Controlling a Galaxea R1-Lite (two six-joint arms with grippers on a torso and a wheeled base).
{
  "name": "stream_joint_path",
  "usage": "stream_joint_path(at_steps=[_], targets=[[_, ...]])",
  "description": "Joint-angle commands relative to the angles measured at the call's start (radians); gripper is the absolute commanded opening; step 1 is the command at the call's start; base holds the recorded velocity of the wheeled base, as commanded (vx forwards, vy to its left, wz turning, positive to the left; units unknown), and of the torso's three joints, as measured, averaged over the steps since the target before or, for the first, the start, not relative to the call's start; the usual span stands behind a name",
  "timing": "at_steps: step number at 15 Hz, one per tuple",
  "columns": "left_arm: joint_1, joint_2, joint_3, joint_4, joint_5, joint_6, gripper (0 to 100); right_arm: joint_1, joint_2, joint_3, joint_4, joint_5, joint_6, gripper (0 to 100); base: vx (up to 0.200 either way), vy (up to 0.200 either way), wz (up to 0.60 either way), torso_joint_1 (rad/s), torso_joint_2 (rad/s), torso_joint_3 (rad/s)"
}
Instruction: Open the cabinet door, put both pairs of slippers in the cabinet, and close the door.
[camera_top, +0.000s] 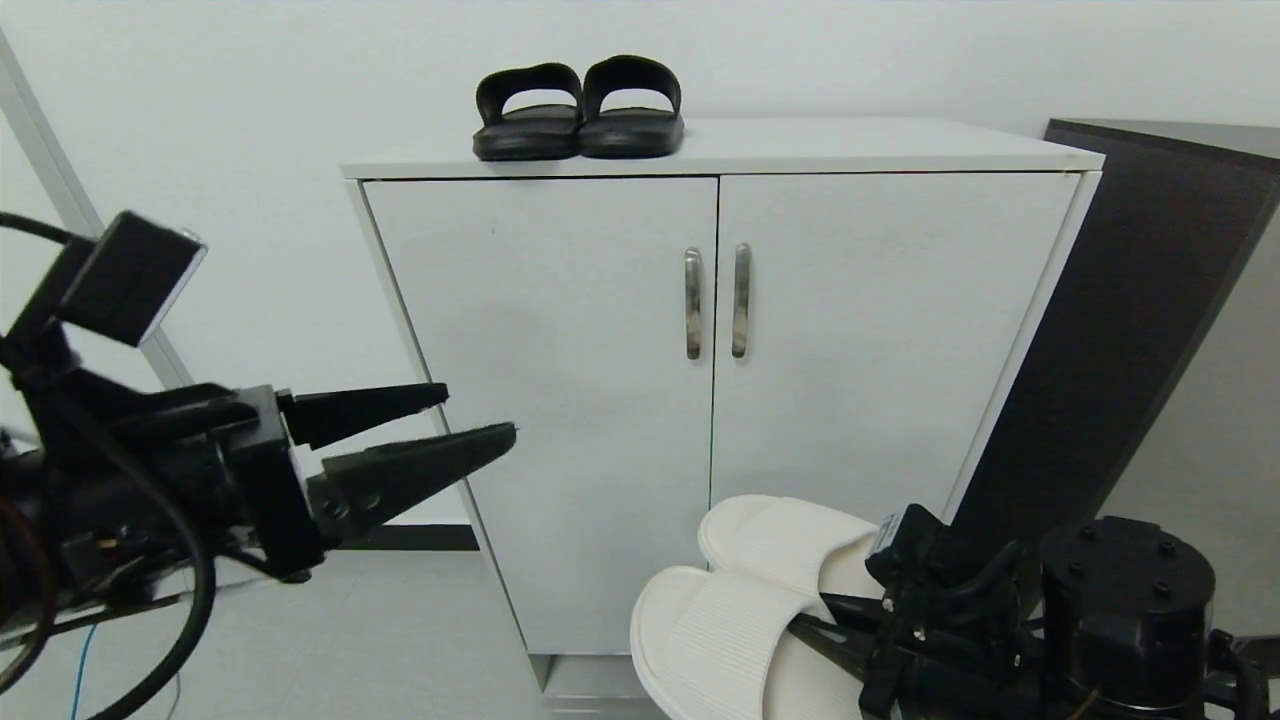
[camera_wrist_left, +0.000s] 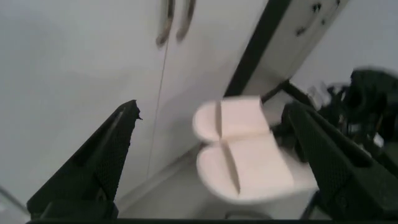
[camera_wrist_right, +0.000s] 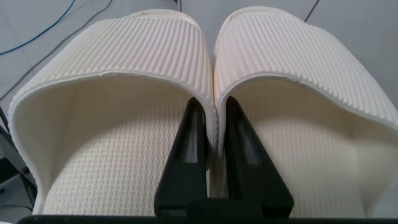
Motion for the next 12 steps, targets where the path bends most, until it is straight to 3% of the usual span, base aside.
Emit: stream_joint_path(at_steps=[1,3,9,12], targets=[[-0.082,0.132,-0.062,-0.063,0.065,-0.038,100,0.000,0.005,-0.001,0.000,0.000,0.000,0,0.000,0.000,0.00,0.000,0.00,0.000],[-0.099,0.201,-0.102,-0.119,0.075,-0.052,100,0.000,0.003,-0.001,0.000,0.000,-0.001,0,0.000,0.000,0.00,0.000,0.00,0.000],[-0.199,0.405,-0.282,-0.122,0.106,-0.049,100,0.014,0.003,0.001,0.000,0.000,-0.001,0,0.000,0.000,0.00,0.000,0.00,0.000],[-0.219,0.510,-0.398,-0.119,0.118,-0.044,100,0.016,0.005,0.001,0.000,-0.001,-0.004,0,0.000,0.000,0.00,0.000,0.00,0.000]])
